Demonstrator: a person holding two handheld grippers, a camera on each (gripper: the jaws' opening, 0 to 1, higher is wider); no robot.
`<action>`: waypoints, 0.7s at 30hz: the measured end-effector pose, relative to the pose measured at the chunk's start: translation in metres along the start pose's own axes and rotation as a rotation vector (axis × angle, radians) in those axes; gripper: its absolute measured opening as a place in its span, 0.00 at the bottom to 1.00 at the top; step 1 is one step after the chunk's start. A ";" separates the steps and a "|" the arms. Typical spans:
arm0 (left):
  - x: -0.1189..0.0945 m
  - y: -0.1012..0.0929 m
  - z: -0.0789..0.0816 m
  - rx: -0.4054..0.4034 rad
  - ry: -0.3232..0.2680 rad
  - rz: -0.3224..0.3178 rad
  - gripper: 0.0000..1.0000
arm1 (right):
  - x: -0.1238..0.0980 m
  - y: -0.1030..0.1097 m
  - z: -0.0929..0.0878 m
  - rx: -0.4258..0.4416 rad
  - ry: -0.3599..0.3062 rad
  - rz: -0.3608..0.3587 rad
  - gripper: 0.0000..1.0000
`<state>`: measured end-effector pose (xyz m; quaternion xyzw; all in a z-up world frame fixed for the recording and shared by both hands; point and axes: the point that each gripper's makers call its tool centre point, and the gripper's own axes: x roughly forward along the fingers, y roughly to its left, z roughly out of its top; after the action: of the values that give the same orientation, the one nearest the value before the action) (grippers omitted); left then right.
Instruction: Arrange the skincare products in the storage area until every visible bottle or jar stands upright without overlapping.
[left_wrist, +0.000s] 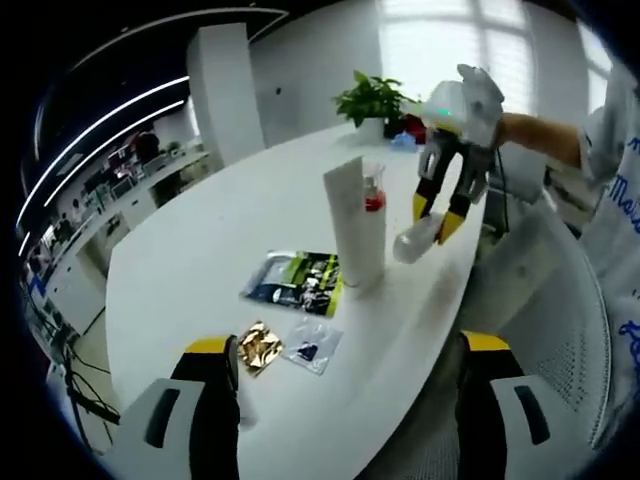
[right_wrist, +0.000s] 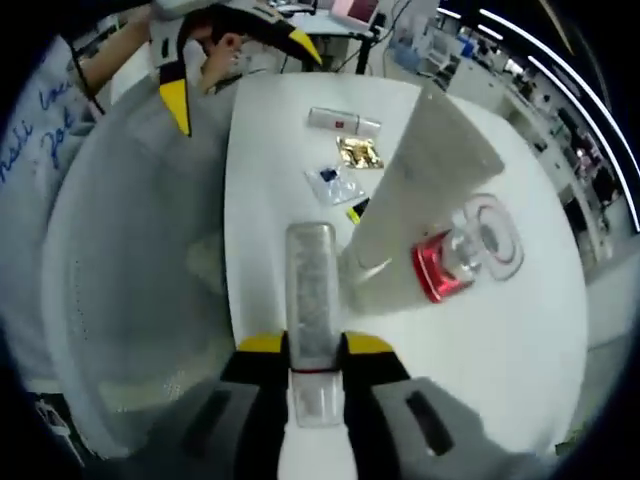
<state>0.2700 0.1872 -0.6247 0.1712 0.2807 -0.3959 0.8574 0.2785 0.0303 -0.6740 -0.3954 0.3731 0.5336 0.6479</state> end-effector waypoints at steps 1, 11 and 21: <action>0.001 -0.001 0.000 0.003 0.001 -0.003 0.86 | 0.001 0.001 0.003 -0.005 -0.002 0.000 0.19; 0.012 -0.012 0.006 0.055 -0.007 -0.038 0.78 | 0.014 0.005 0.029 -0.086 -0.008 0.018 0.19; 0.030 -0.025 0.014 0.136 0.002 -0.092 0.68 | 0.027 0.009 0.046 -0.153 0.001 0.035 0.19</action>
<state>0.2712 0.1466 -0.6336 0.2164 0.2618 -0.4529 0.8244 0.2765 0.0844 -0.6810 -0.4374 0.3387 0.5715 0.6061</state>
